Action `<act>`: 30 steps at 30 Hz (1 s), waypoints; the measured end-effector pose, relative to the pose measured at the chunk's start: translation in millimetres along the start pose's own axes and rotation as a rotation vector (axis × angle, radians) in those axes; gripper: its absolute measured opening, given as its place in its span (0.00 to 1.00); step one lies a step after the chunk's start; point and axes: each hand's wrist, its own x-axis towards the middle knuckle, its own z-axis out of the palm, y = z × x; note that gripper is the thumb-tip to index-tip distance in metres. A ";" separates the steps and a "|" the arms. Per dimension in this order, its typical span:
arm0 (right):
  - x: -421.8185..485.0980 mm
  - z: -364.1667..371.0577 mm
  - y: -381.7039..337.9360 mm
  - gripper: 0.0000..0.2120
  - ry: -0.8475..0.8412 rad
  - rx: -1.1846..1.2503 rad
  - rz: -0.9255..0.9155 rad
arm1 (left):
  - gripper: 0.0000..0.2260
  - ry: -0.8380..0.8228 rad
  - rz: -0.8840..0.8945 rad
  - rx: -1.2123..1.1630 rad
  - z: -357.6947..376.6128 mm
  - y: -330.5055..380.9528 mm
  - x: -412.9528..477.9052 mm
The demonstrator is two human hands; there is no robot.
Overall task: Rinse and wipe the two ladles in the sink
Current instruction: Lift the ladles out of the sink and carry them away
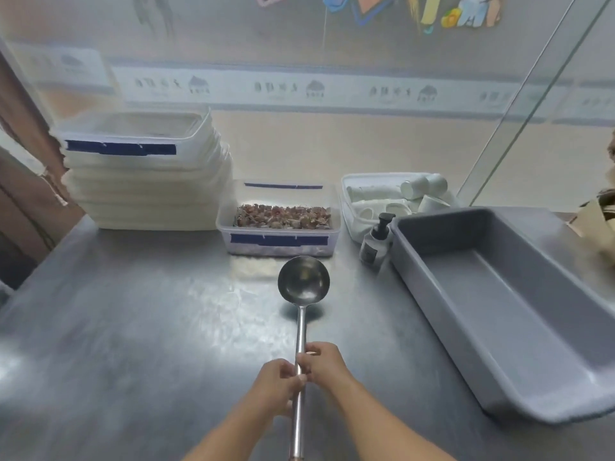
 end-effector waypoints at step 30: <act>89.3 39.9 12.2 0.09 0.249 -0.324 0.119 | 0.14 0.082 0.088 0.696 -22.1 -2.4 93.5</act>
